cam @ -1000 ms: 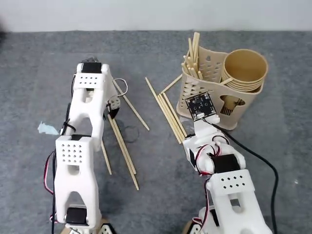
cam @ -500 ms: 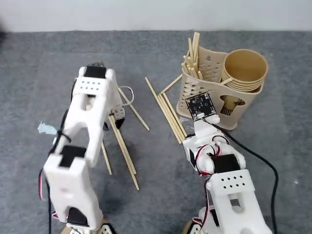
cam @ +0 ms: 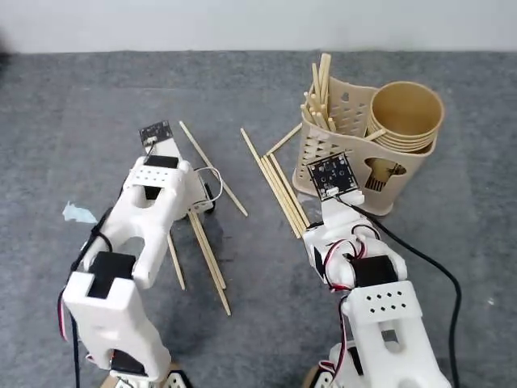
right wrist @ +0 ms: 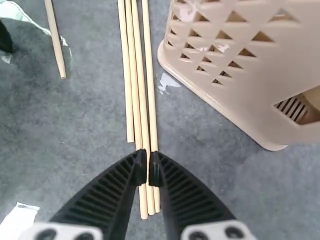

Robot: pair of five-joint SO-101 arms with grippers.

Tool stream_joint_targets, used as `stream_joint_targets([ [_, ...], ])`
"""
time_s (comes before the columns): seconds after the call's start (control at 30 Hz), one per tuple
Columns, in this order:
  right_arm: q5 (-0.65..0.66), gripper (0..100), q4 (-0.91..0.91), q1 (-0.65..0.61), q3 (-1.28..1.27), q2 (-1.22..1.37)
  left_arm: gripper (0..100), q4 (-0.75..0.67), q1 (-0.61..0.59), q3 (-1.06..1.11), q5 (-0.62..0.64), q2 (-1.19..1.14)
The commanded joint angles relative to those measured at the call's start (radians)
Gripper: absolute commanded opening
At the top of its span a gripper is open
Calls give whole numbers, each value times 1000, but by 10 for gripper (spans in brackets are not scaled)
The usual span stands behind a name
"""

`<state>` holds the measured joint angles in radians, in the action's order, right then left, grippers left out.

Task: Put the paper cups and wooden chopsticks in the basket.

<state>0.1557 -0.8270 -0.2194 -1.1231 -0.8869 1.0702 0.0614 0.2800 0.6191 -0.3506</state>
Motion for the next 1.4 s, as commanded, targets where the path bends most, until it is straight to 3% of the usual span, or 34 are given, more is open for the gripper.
stream_joint_targets([
  [0.0, 8, 25, -1, 1, 6, -33, 184, 26, 2, -71, 11, -31],
  [0.17, 8, 25, -1, 1, 6, -33, 178, 94, 2, -157, 11, -103],
  [0.33, 8, 25, -1, 1, 6, -33, 4, 184, 0, -278, 11, -198],
  [0.63, 8, 25, -1, 1, 6, -33, 11, 313, 6, -444, 9, -318],
  [0.93, 12, 25, -1, 1, 6, -33, 11, 356, 48, -446, 11, -110],
  [1.17, 12, 25, -1, 1, 6, -33, 11, 361, 17, -446, 11, 84],
  [1.37, 12, 25, -1, 1, 6, -33, 11, 427, -14, -441, 5, 121],
])
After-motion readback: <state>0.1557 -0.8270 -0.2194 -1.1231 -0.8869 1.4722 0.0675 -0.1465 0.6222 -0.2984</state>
